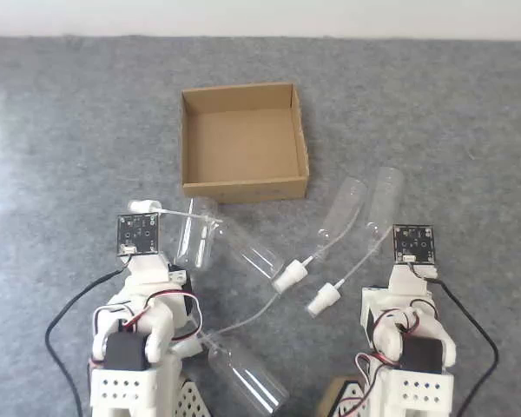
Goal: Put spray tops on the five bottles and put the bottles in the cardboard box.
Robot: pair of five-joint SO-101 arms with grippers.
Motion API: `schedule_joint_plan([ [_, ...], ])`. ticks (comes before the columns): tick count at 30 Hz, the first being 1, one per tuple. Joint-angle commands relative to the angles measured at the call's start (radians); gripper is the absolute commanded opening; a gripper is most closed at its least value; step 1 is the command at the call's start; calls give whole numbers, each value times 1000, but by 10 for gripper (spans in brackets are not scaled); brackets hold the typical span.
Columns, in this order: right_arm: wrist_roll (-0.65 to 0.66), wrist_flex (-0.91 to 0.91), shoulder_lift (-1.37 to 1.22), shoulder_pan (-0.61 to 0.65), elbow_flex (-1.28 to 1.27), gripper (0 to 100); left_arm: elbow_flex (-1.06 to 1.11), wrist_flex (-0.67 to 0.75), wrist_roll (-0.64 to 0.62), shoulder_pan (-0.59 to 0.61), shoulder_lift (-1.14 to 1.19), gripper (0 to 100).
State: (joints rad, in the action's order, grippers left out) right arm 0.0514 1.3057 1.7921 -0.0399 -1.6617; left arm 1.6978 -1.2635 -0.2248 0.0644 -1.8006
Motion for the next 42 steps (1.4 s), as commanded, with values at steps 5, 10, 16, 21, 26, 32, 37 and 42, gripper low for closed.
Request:
schedule_joint_plan([
  [5, -12, 5, 22, -5, -21, 6, -13, 2, -8, -3, -23, 13],
  [10, -15, 5, 22, -4, -21, 6, -13, 2, -8, -3, -23, 13],
  [16, -11, 5, 22, -4, -21, 6, -13, 2, -8, -3, -23, 13],
  [21, -8, 5, 22, -7, 6, 6, -13, 2, -8, -3, -23, 13],
  [26, -8, 12, 22, -13, 80, 6, -13, 2, -8, -3, -23, 13],
  [32, -8, 4, 22, -13, 138, 6, -13, 2, -8, -3, -23, 13],
  [37, -8, 2, 22, -15, 241, 6, -13, 2, -8, -3, -23, 13],
  [42, -8, 13, 22, -15, 367, 6, -13, 2, -8, -3, -23, 13],
])
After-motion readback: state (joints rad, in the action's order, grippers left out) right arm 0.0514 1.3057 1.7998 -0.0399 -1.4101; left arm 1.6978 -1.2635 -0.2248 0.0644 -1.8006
